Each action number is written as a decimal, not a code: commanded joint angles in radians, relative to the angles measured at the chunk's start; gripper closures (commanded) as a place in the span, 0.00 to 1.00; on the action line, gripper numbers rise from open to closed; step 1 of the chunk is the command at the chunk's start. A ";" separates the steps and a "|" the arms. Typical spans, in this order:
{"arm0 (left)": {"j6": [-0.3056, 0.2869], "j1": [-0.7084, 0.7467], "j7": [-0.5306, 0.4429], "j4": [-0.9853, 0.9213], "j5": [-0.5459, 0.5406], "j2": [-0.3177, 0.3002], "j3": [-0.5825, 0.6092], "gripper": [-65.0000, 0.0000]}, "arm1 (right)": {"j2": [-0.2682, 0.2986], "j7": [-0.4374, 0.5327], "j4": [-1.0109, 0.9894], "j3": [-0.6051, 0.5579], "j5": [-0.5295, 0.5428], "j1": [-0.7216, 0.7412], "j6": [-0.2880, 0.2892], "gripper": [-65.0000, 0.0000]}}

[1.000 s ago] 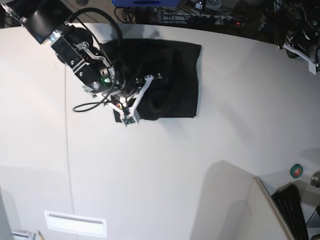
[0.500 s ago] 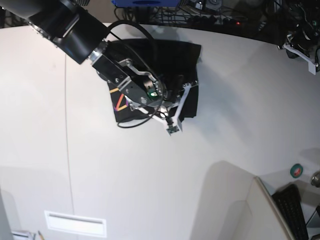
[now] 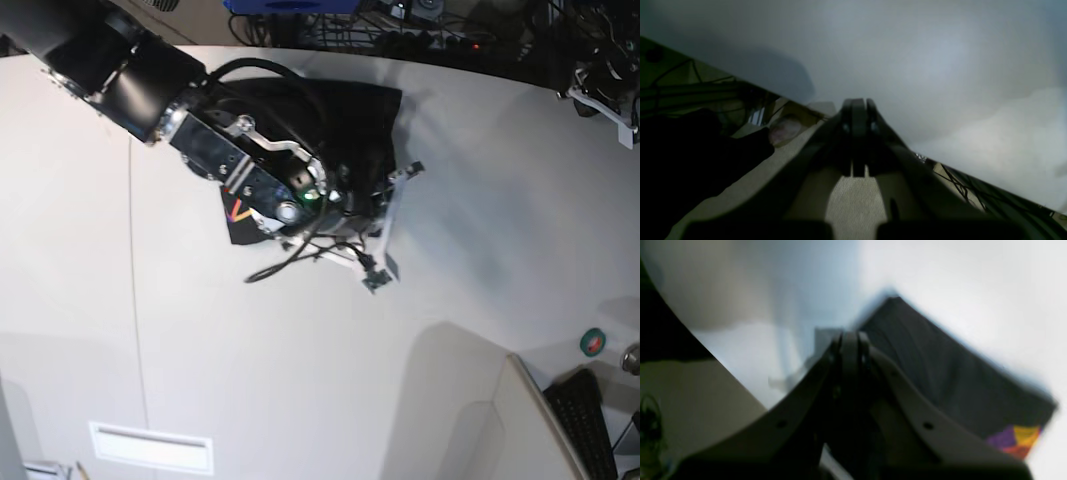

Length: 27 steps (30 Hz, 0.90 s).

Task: Layout the t-shirt on the table in an organized manner, then fold the t-shirt properly
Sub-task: 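Flip the folded bundle over with the right gripper, exposing the print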

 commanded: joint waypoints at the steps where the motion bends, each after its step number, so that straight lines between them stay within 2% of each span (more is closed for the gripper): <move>1: -0.008 0.002 -0.010 0.017 -0.008 -0.018 -0.004 1.00 | 0.013 -0.015 0.029 0.013 0.007 -0.018 -0.001 1.00; 7: -0.008 -0.004 -0.010 0.017 -0.008 -0.018 0.000 1.00 | 0.130 -0.012 0.159 0.089 0.007 -0.179 -0.001 1.00; 11: -0.008 -0.018 -0.010 0.017 -0.008 -0.018 0.000 1.00 | 0.156 -0.012 0.326 0.178 0.005 -0.288 -0.001 1.00; 13: -0.008 -0.019 -0.010 0.017 -0.008 -0.018 0.000 1.00 | 0.160 -0.012 0.357 0.177 0.005 -0.305 -0.001 0.99; 14: -0.008 -0.019 -0.010 0.017 -0.008 -0.018 0.000 1.00 | 0.160 -0.012 0.358 0.177 0.005 -0.308 -0.001 0.85; 16: -0.008 -0.019 -0.010 0.017 -0.008 -0.018 0.000 1.00 | 0.157 -0.012 0.352 0.177 0.003 -0.309 -0.001 0.63; 17: -0.008 -0.019 -0.010 0.017 -0.008 -0.018 0.000 1.00 | 0.157 -0.012 0.348 0.175 0.000 -0.311 -0.001 0.59; 21: -0.008 -0.018 -0.010 0.017 -0.008 -0.018 0.000 1.00 | 0.127 -0.001 0.300 0.158 -0.155 -0.317 -0.001 0.62; 24: -0.008 -0.013 -0.010 0.020 -0.007 -0.018 0.006 1.00 | 0.108 0.072 0.250 0.077 -0.326 -0.339 -0.001 0.54; 27: -0.008 0.007 -0.011 0.023 -0.007 -0.016 0.092 1.00 | 0.108 0.135 0.256 0.042 -0.411 -0.368 -0.001 0.52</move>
